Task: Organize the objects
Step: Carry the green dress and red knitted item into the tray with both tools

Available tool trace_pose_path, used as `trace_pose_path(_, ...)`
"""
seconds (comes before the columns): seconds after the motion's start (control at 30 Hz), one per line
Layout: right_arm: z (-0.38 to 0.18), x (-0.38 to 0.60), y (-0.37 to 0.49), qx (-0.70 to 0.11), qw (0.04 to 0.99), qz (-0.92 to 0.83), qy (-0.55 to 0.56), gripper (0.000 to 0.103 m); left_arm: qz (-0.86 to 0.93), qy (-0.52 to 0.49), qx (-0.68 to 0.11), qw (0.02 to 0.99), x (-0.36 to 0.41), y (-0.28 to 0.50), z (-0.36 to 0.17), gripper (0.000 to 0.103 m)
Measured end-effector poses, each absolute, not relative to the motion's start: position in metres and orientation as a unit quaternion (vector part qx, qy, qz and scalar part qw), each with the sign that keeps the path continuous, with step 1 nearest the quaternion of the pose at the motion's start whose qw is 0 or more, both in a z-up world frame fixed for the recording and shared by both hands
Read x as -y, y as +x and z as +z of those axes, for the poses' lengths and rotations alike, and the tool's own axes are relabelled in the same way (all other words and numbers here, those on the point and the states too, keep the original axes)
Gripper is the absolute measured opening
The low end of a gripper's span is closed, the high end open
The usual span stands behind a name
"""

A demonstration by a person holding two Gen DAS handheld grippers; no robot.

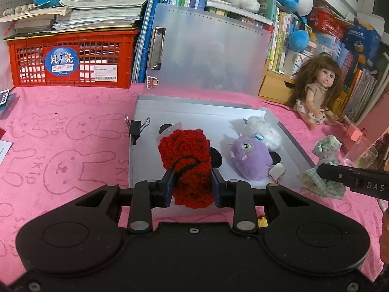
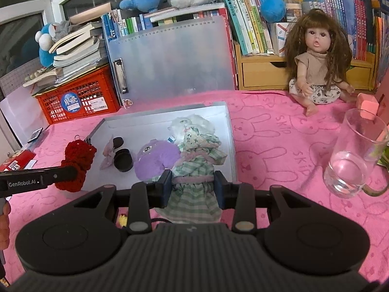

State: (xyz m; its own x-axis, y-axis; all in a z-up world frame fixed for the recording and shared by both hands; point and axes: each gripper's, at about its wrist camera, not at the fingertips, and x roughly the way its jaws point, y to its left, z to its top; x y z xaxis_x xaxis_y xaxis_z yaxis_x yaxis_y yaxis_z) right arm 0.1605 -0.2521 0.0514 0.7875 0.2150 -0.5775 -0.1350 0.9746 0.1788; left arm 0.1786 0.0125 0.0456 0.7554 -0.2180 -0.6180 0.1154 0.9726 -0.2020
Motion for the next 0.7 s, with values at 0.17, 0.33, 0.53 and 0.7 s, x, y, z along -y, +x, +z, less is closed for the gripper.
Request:
trace_pose_path(0.17, 0.052, 0.247, 0.173, -0.314, 0.943, 0.09, 0.061, 0.041, -0.087, -0.072, -0.339, 0.934, -0.009, 0.186, 0.044, 0.029)
trace_pose_path(0.33, 0.048, 0.243, 0.187, -0.321, 0.941, 0.086, 0.07, 0.041, -0.085, -0.076, -0.349, 0.93, -0.008, 0.194, 0.036, 0.029)
trace_pose_path(0.53, 0.039, 0.233, 0.197, -0.33, 0.937, 0.085, 0.076, 0.041, -0.09, -0.072, -0.355, 0.928, -0.003, 0.2, 0.029, 0.029)
trace_pose_path(0.7, 0.033, 0.229, 0.204, -0.337, 0.934, 0.084, 0.081, 0.041, -0.089, -0.071, -0.361, 0.926, -0.001, 0.207, 0.023, 0.029)
